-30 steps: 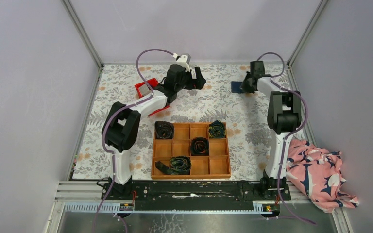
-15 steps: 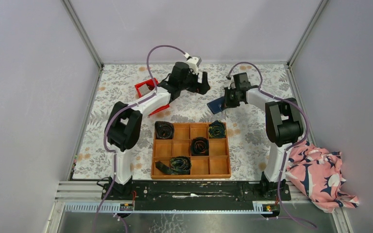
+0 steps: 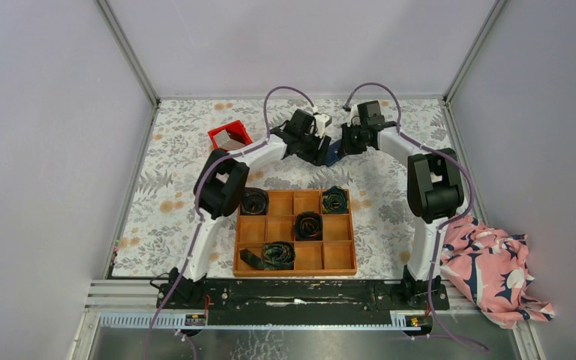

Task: Put the credit cards into the card holder
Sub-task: Move the card holder to the center of the board, then open the card holder at the center of the board.

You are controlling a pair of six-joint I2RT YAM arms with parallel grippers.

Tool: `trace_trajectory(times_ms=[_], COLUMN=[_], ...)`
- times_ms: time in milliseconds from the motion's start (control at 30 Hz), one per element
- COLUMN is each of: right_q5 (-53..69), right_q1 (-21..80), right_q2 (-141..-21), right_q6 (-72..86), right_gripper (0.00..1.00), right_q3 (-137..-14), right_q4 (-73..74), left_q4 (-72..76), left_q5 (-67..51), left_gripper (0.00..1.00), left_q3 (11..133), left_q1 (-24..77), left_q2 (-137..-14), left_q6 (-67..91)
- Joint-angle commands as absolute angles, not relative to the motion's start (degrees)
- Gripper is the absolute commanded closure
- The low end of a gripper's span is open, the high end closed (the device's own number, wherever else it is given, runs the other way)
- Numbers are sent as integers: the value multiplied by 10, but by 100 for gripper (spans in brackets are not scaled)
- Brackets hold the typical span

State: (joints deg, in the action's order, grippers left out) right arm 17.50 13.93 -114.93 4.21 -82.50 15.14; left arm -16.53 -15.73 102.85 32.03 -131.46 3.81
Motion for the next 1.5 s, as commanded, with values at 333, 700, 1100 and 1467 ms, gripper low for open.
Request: trace_trajectory(times_ms=[333,700,1100,1467], right_q5=[180,139,50,10], right_q1=[143,143,143,143], right_q2=[-1211,-1173,-1100,-1165], right_q6=[-2,26,78,96], right_gripper=[100,50,54,87], right_q3=[-897,-878,-779,-813], right_q4=[197,165,78,99], left_q4=[-192,-176,-132,-78], left_q5=[-165,-155,-146,-143], left_gripper=[35,28,18,33], left_q3=[1110,1079,1048,1056], left_q1=[317,316,311,283], left_q2=[-1384,-1338,-1287,-1337], left_q6=[40,52,68,95])
